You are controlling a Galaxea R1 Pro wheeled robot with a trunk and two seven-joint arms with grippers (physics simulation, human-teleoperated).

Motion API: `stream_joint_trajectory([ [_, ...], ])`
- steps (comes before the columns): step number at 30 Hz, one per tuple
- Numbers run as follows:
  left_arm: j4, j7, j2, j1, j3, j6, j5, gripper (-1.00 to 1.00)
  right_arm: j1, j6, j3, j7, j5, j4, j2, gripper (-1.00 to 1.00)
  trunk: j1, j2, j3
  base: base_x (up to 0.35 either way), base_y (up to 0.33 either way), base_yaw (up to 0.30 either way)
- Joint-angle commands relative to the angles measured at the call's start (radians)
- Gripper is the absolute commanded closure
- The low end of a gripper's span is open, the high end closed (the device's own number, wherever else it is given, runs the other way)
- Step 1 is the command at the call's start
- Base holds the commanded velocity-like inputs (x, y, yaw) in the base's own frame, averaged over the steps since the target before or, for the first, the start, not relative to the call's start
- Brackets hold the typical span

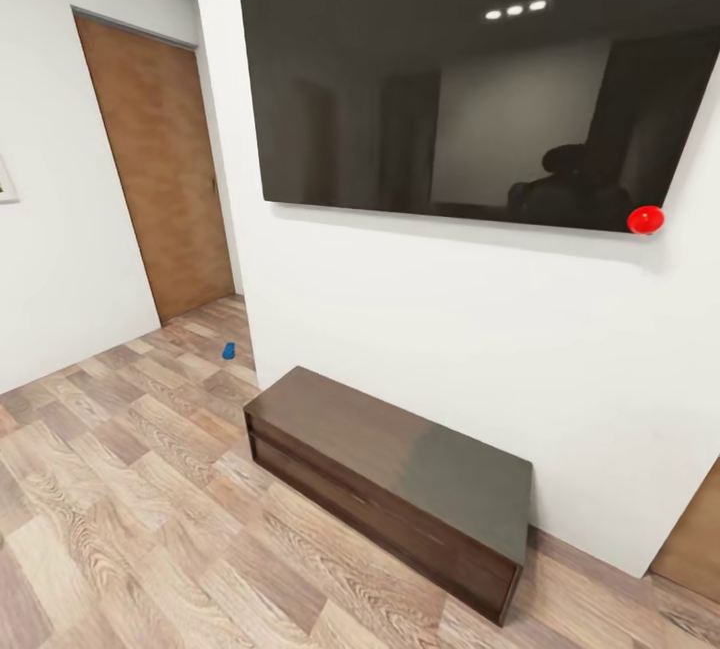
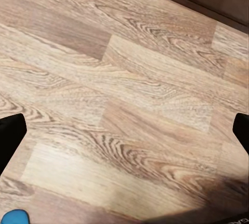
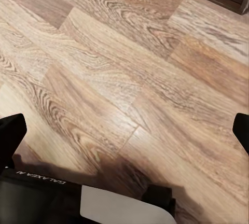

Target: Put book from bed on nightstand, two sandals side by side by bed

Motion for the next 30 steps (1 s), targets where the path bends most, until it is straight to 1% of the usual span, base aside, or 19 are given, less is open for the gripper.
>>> stream_joint_trajectory([
  [1,0.001,-0.003,0.0,-0.001,0.001,-0.004,-0.003,-1.0,0.0,0.0,-0.003,0.006,-0.005,0.0,0.0,-1.0,0.0,0.0,-0.001,0.056,-0.013,0.042],
  [11,0.001,-0.003,0.0,-0.001,0.001,-0.004,-0.004,-1.0,0.0,0.0,-0.002,0.006,-0.005,0.0,0.0,-1.0,0.0,0.0,-0.001,0.03,-0.003,0.028],
  [19,0.001,-0.003,-0.001,-0.001,0.0,-0.004,-0.004,-1.0,0.0,0.0,-0.001,0.006,-0.005,0.0,0.0,-1.0,0.0,0.0,-0.001,0.279,-0.003,0.001],
  [23,0.001,-0.003,-0.001,-0.001,0.0,-0.004,-0.005,-1.0,-0.001,0.0,-0.001,0.006,-0.005,0.0,0.0,-1.0,0.0,0.0,-0.001,0.292,-0.088,0.0],
  [30,0.001,-0.003,-0.001,-0.001,0.0,-0.004,-0.005,-1.0,-0.001,0.0,-0.002,0.006,-0.005,0.0,0.0,-1.0,0.0,0.0,-0.004,0.083,-0.043,0.0],
])
